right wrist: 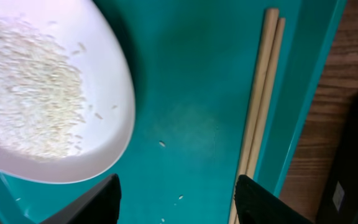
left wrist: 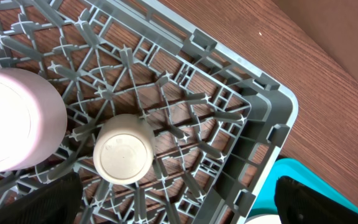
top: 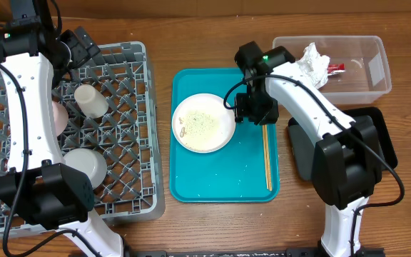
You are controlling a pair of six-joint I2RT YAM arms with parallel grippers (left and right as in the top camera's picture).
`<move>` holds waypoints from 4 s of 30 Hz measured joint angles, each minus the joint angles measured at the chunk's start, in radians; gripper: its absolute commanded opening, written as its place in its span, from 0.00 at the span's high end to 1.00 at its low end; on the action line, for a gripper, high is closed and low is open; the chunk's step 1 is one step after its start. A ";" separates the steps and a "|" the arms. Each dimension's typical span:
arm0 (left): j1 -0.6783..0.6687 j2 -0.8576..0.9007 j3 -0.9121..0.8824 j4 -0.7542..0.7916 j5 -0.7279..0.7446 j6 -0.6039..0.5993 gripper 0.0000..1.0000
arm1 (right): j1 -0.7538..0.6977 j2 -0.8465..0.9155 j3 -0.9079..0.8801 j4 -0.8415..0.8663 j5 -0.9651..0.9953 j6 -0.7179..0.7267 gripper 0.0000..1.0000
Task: Sort waste into correct bins and load items into the dishwasher
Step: 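Move the right arm left toward the chopsticks on the teal tray, then lower the right gripper and grasp one wooden chopstick, then lift the chopstick and carry it left over the dish rack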
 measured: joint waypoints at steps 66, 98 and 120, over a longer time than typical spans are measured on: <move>0.000 0.000 0.000 -0.001 0.000 0.000 0.00 | -0.006 0.000 -0.191 0.159 0.034 0.001 0.35; 0.000 0.000 0.000 -0.001 0.000 0.000 0.00 | -0.006 -0.022 -0.315 0.321 0.056 0.002 0.68; 0.000 0.000 0.000 -0.001 0.000 0.000 0.00 | -0.087 0.003 -0.074 0.080 0.082 0.002 0.96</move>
